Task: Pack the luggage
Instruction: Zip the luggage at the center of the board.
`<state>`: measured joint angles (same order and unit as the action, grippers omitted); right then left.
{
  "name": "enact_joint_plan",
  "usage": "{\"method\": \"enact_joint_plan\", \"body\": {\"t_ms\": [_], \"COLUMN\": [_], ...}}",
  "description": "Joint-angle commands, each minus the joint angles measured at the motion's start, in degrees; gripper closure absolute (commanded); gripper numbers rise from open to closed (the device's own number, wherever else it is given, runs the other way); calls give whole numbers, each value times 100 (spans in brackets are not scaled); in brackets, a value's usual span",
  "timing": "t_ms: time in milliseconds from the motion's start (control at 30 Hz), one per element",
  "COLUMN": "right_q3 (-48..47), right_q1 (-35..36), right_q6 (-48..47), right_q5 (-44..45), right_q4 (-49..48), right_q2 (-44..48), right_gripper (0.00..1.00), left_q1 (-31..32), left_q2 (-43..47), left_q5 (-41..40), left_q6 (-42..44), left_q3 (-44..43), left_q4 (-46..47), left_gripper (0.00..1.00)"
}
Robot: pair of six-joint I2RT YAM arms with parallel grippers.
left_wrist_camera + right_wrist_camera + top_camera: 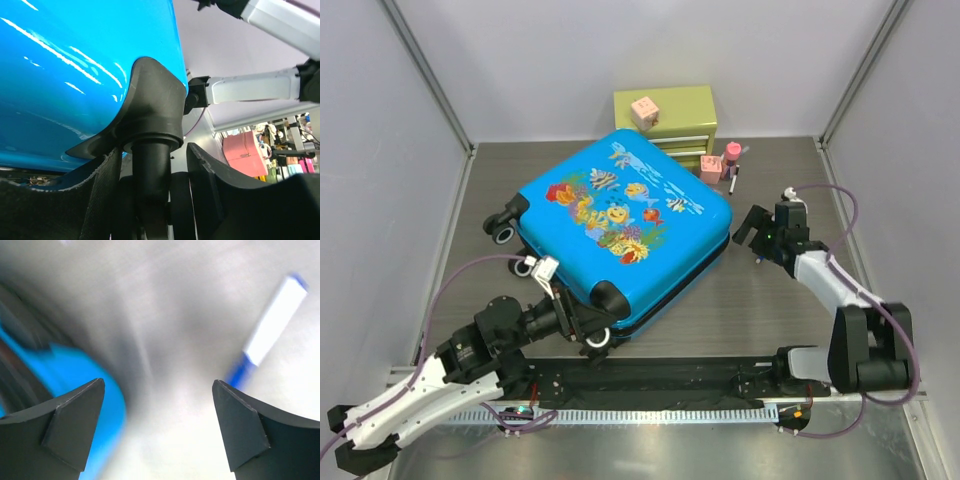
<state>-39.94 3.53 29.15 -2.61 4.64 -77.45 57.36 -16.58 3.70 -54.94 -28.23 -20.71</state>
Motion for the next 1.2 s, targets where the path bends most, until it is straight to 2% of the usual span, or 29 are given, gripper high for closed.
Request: {"method": "enact_joint_plan", "body": {"t_ms": [0, 67, 133, 167, 233, 267, 333, 367, 433, 467, 567, 600, 700, 800, 833, 967, 1133, 1167], "right_q3": [-161, -285, -400, -426, -462, -470, -514, -506, -462, -453, -462, -505, -610, -690, -716, -892, -1120, -1182], "right_q1": [-168, -160, -46, 24, 409, 620, 999, 1436, 1912, 2350, 3081, 3614, 4608, 5375, 5882, 6852, 7591, 7940], "right_q6": [-409, -375, -244, -217, -51, 12, 204, 432, 635, 845, 1049, 1154, 1434, 1646, 1743, 1937, 2077, 2173], "right_q5": [-82, -353, -712, -854, -960, -960, -943, -995, -1057, -935, -628, -392, 258, 1024, 1391, 2272, 2642, 3000], "right_q4": [1863, 2320, 2654, 2725, 2892, 2928, 2972, 2937, 2718, 2656, 2489, 2410, 2331, 2269, 2243, 2304, 1944, 1918], "right_q2": [1063, 1687, 2248, 2408, 2864, 3006, 3287, 3359, 3473, 3517, 3491, 3474, 3482, 3456, 3421, 3009, 2481, 2254], "right_gripper": [2, 1, 1, 1, 1, 1, 1, 1, 1, 1, 1, 1, 1, 1, 1, 0, 1, 1], "left_q1": [3, 3, 3, 3, 3, 3, 3, 3, 3, 3, 3, 3, 3, 3, 3, 3, 3, 3], "left_q2": [49, 67, 137, 172, 338, 418, 593, 664, 813, 971, 1261, 1315, 1307, 922, 789, 261, 444, 515], "left_q5": [174, 183, 35, -62, -316, -500, -703, -722, -809, -932, -1300, -1441, -2116, -2601, -2699, -2823, -2874, -2962], "left_q6": [-193, -158, -79, -61, 26, 36, 71, 123, 132, 141, 150, 141, 106, 150, 211, 352, 352, 239], "left_q3": [107, 72, -33, -138, -261, -297, -428, -464, -586, -622, -842, -912, -1228, -1483, -1536, -1668, -1633, -1633], "left_q4": [2036, 1905, 1424, 1247, 703, 535, 183, -80, -310, -563, -1030, -1449, -2336, -2911, -3147, -3282, -3263, -3482], "left_gripper": [100, 97, 76, 58, 46, 36, 27, 23, 21, 19, 15, 14, 15, 17, 17, 18, 18, 18]}}
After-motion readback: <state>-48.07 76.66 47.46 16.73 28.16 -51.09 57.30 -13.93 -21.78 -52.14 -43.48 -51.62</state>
